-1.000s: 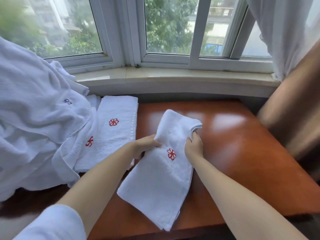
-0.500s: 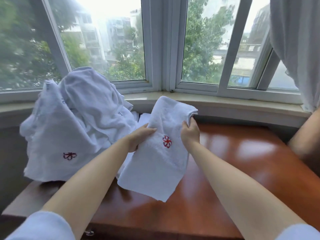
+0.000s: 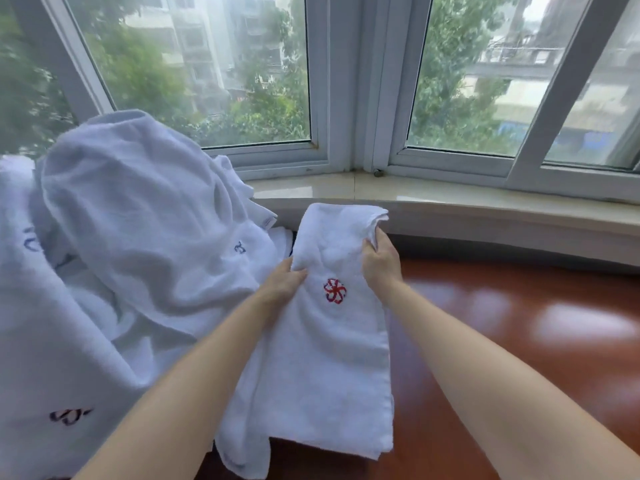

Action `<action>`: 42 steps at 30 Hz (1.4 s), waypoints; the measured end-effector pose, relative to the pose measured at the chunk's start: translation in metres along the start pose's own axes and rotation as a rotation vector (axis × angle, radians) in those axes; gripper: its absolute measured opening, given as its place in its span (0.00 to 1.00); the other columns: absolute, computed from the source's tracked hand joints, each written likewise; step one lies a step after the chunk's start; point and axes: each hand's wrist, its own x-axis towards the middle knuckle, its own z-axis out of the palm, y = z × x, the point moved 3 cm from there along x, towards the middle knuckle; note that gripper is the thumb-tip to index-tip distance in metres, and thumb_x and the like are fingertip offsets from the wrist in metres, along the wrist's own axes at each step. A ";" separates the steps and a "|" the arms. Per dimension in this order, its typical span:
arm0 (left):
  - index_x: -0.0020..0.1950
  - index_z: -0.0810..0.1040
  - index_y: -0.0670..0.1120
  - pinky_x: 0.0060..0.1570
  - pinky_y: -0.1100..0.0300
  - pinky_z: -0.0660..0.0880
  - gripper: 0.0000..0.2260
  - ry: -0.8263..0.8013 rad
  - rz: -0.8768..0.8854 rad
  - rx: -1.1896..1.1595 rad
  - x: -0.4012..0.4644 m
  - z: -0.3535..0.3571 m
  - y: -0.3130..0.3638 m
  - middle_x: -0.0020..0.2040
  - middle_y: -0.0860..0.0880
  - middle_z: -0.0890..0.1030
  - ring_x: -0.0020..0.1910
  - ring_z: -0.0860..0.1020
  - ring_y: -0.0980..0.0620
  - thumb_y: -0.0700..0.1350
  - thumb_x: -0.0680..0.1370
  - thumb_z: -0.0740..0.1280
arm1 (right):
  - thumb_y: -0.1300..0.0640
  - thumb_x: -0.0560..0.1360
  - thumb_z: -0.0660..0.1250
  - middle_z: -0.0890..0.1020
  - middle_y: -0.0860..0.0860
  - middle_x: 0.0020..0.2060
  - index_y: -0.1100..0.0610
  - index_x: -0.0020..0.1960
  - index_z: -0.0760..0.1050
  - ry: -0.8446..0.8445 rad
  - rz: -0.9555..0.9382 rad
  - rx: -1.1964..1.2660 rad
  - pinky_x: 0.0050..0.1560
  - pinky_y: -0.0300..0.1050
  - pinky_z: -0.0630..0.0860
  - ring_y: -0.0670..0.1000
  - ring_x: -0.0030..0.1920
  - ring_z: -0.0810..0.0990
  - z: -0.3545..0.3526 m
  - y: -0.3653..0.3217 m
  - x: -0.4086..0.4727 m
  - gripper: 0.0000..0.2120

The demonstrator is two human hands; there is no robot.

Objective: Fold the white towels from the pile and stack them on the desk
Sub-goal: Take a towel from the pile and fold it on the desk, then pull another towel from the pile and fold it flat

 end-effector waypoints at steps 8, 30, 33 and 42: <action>0.66 0.72 0.43 0.64 0.51 0.70 0.18 0.040 -0.027 0.518 0.049 0.003 -0.033 0.64 0.44 0.77 0.64 0.74 0.43 0.49 0.79 0.64 | 0.59 0.74 0.64 0.73 0.56 0.61 0.58 0.68 0.67 0.037 0.284 -0.066 0.53 0.45 0.73 0.56 0.56 0.76 0.015 0.066 0.009 0.22; 0.74 0.65 0.49 0.67 0.27 0.39 0.23 -0.100 0.279 2.016 -0.108 -0.018 -0.014 0.73 0.50 0.61 0.74 0.53 0.45 0.51 0.79 0.58 | 0.64 0.75 0.67 0.71 0.53 0.67 0.54 0.75 0.60 -0.187 0.386 0.023 0.59 0.46 0.74 0.54 0.62 0.75 -0.014 0.015 -0.169 0.31; 0.71 0.67 0.43 0.64 0.40 0.63 0.19 0.079 0.310 1.836 -0.114 -0.026 0.002 0.71 0.47 0.64 0.72 0.60 0.47 0.37 0.79 0.57 | 0.61 0.76 0.67 0.74 0.51 0.62 0.52 0.74 0.61 -0.129 0.448 0.184 0.48 0.44 0.75 0.53 0.55 0.78 -0.011 0.004 -0.169 0.29; 0.64 0.67 0.48 0.46 0.54 0.67 0.15 -0.054 0.277 1.312 -0.140 -0.049 0.007 0.62 0.45 0.75 0.58 0.74 0.42 0.46 0.78 0.60 | 0.48 0.73 0.63 0.58 0.55 0.68 0.45 0.73 0.62 -0.277 0.278 -0.815 0.65 0.48 0.64 0.58 0.68 0.58 -0.007 0.009 -0.199 0.28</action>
